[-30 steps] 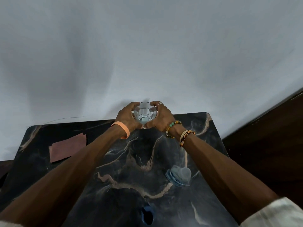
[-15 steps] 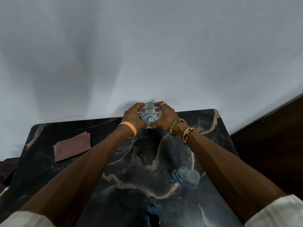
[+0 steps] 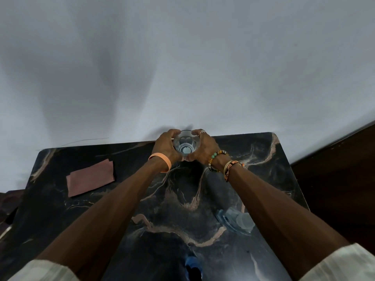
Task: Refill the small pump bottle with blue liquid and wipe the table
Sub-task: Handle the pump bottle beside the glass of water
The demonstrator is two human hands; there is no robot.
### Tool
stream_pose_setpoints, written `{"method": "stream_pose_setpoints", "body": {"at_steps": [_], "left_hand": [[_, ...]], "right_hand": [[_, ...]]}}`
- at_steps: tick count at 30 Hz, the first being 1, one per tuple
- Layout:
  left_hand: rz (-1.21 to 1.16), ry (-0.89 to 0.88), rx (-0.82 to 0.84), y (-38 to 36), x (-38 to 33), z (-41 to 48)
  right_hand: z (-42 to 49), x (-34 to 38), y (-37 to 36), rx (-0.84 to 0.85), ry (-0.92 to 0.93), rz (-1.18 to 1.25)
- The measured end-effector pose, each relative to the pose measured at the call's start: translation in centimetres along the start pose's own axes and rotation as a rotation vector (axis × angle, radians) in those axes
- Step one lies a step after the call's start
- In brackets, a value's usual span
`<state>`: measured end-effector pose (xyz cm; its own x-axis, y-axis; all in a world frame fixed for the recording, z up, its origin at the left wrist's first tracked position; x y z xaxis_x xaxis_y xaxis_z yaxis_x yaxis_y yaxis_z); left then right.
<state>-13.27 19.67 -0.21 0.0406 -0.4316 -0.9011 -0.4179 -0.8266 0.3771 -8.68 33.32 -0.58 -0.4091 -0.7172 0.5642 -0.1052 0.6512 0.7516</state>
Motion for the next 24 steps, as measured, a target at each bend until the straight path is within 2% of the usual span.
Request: {"method": "stream_pose_setpoints", "body": {"at_steps": [11, 24], "left_hand": [[0.053, -0.004, 0.032, -0.8, 1.7, 0.2], [-0.003, 0.003, 0.061, -1.1, 2.6, 0.0]], "right_hand": [[0.4, -0.9, -1.5, 0.033, 0.030, -0.058], [0.2, -1.1, -1.7, 0.052, 0.041, -0.085]]}}
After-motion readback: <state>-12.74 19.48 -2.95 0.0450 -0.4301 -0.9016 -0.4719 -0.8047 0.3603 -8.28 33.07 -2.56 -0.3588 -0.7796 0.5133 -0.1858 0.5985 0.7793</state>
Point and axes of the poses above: each hand's wrist, its own z-axis towards the middle knuckle, its own y-axis out of the back of the hand, x = y × z, the point moved 9 cm from there along z, towards the middle knuckle, and after that the axes turned 13 degrees about -z, right-handed, at the moved point
